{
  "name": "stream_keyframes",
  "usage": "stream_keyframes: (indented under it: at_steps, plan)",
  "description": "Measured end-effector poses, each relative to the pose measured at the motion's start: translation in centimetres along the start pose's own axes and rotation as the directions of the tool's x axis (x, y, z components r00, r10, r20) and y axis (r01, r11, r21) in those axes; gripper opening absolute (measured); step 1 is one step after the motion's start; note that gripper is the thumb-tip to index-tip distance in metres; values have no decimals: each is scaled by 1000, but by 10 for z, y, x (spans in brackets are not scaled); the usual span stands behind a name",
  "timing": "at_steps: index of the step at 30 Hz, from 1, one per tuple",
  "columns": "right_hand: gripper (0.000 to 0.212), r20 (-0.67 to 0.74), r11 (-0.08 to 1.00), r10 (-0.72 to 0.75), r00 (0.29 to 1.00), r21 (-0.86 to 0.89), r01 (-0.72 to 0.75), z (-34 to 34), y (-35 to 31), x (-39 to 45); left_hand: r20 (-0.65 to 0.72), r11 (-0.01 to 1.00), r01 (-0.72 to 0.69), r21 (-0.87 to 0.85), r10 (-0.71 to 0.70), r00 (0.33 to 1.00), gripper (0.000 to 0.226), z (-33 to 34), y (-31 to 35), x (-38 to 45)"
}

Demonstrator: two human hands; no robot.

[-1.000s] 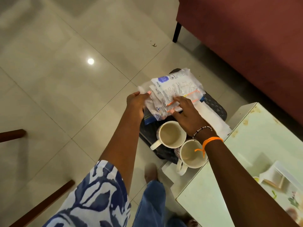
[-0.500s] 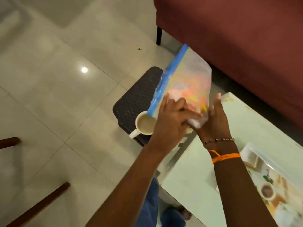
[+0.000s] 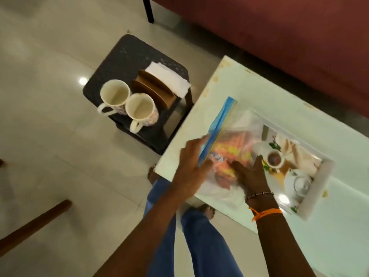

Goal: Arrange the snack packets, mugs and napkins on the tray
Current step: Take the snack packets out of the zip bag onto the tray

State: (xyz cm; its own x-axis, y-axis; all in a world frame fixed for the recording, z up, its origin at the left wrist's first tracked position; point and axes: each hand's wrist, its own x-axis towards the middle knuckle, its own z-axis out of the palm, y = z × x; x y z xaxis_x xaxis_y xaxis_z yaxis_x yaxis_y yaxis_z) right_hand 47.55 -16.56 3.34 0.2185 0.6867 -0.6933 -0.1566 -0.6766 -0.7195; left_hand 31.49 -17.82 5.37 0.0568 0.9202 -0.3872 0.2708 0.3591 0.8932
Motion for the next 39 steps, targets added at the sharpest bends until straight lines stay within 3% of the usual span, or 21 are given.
stream_keyframes:
  at_steps: [1, 3, 6, 10, 13, 16, 19, 22, 24, 26, 29, 31, 33, 36, 37, 39]
  plan:
    - [70, -3, 1000, -13, 1000, -24, 13, -7, 10, -3, -93, 991, 132, 36, -128, 987, 50, 6, -8, 6]
    - [75, 2, 993, -57, 998, -102, 57, -18, 27, -12, -92, 920, 390, 43, -385, 918, 40, 17, -23, 15]
    - [80, 29, 975, -111, 993, -190, 115, -20, 48, -12, -9, 864, 502, -48, -503, 864, 25, 21, -42, 21]
    - [78, 110, 985, -117, 987, -116, 130, -9, 57, 3, -124, 870, 452, -198, -479, 869, 9, 16, -43, 26]
    - [65, 176, 980, -107, 979, -148, 134, 1, 50, 12, -174, 908, 352, -229, -394, 903, 22, 9, -29, 27]
    - [63, 63, 947, -140, 988, -282, 152, 2, 35, 9, -110, 922, 294, -251, -329, 938, 19, 15, -9, 20]
    - [36, 36, 930, -282, 959, -234, 283, 0, 18, -5, -18, 921, 293, -258, -307, 951, 22, 34, 9, 14]
    - [8, 1, 940, -295, 955, -176, 291, -7, 3, -13, -8, 913, 272, -303, -288, 958, 24, 50, 22, 8]
    - [19, -22, 958, -255, 967, -141, 250, -14, -6, -14, -30, 897, 289, -334, -317, 948, 21, 53, 28, 3]
    - [23, -43, 961, -220, 975, -183, 208, -23, -13, -13, -89, 890, 289, -352, -339, 937, 18, 49, 32, -2]
    - [10, -171, 894, -268, 948, -411, 179, -40, -20, -12, -301, 914, 171, -368, -291, 908, 23, 34, 36, -12]
    - [13, -279, 817, -364, 889, -554, 161, -52, -26, -17, -436, 933, 77, -350, -235, 869, 20, 22, 40, -20]
    - [16, -300, 730, -531, 792, -636, 249, -52, -35, -31, -527, 956, 5, -294, -166, 833, 19, 14, 42, -26]
    - [15, -123, 556, -746, 654, -656, 511, -27, -43, -59, -543, 969, -5, -246, -134, 829, 17, 13, 40, -31]
    - [12, -17, 518, -747, 664, -642, 565, -15, -42, -63, -525, 970, 6, -242, -136, 840, 16, 15, 39, -31]
    - [12, 220, 499, -591, 776, -656, 566, 8, -36, -62, -493, 973, 3, -231, -119, 862, 17, 20, 37, -32]
